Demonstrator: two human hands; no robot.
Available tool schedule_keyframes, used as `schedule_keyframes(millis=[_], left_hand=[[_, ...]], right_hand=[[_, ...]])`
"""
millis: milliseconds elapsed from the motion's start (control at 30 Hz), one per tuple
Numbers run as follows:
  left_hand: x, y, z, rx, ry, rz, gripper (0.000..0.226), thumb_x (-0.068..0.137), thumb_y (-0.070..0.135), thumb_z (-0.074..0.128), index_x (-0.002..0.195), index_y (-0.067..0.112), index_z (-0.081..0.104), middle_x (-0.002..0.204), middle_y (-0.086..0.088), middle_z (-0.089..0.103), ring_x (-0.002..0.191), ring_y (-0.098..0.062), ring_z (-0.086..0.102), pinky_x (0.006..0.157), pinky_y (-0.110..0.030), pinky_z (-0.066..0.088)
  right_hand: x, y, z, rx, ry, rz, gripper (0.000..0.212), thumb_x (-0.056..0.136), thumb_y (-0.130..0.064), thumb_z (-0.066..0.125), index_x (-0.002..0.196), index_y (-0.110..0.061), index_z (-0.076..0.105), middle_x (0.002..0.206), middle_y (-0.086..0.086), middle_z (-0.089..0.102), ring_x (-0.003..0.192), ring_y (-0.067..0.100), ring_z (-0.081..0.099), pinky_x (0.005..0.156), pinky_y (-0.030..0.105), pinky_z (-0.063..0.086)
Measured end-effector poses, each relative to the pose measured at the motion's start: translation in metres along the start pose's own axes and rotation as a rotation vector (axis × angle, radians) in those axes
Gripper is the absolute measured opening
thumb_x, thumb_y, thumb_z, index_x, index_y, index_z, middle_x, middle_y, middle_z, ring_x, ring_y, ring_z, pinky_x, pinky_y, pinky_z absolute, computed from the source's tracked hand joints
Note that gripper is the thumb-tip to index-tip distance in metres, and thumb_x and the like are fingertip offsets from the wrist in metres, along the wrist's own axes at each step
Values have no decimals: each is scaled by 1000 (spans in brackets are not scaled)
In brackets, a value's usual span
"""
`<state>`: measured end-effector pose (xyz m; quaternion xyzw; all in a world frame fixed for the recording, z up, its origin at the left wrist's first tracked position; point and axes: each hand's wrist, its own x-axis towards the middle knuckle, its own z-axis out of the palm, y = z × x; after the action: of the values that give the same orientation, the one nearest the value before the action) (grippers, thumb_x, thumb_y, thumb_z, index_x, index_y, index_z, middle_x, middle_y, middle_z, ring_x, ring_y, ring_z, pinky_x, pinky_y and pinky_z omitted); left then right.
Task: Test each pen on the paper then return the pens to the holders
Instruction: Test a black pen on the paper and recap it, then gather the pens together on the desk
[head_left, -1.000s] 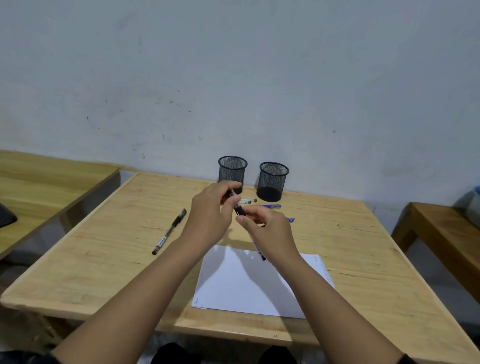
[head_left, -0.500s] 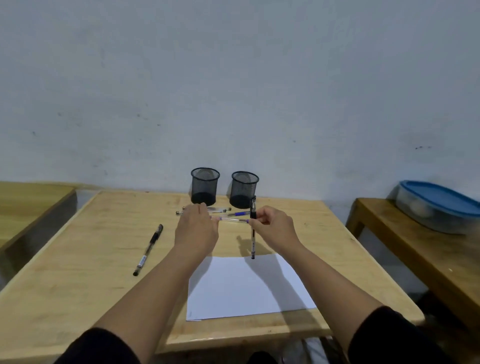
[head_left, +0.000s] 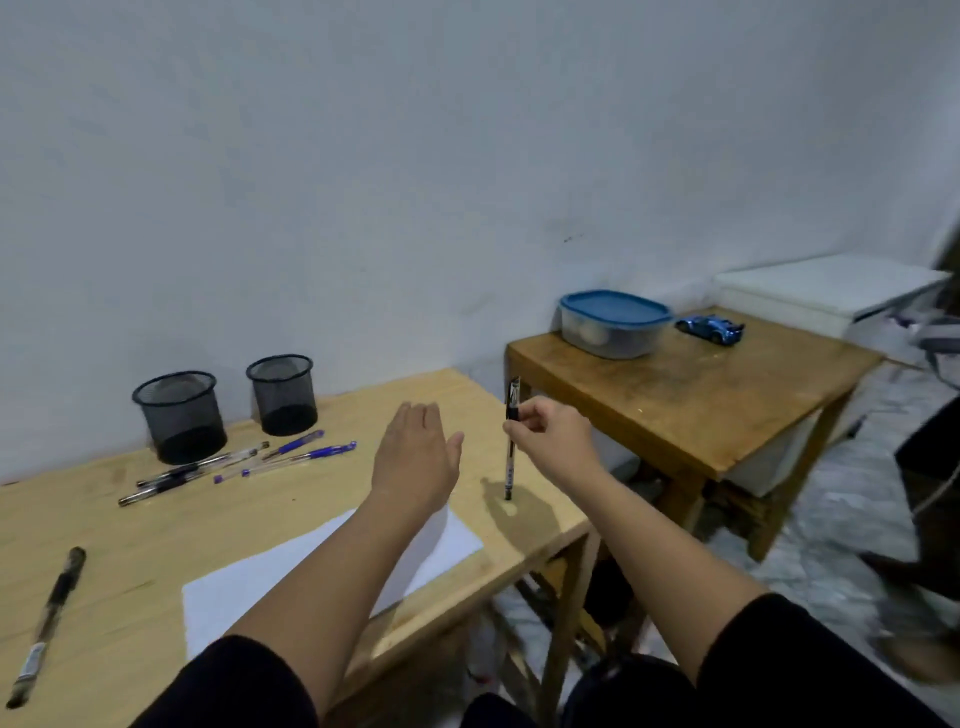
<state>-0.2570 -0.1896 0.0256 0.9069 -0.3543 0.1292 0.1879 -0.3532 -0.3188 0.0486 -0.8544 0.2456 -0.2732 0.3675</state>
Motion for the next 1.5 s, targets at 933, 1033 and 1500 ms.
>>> schedule_keyframes(millis=[933, 1033, 1500], left_hand=[[-13, 136, 149, 139, -126, 21, 51, 96, 38, 22, 130, 4, 39, 129, -21, 49, 119, -36, 45, 103, -47, 38], [-13, 138, 148, 115, -144, 10, 51, 97, 38, 22, 132, 5, 37, 133, -19, 47, 123, -35, 42, 106, -46, 36], [2, 92, 48, 204, -72, -35, 43, 97, 32, 29, 117, -3, 45, 118, -23, 51, 114, -34, 43, 97, -42, 37]], right_hand=[[-101, 256, -124, -144, -97, 326, 48, 89, -39, 58, 130, -15, 52, 125, 6, 61, 116, 23, 55, 95, 33, 44], [-91, 251, -123, -318, -164, 234, 50, 95, -37, 46, 138, -14, 43, 142, 9, 48, 130, 27, 44, 104, 35, 37], [0, 90, -77, -764, -166, -338, 43, 99, -31, 29, 129, -5, 45, 133, 13, 51, 124, 24, 45, 105, 36, 36]])
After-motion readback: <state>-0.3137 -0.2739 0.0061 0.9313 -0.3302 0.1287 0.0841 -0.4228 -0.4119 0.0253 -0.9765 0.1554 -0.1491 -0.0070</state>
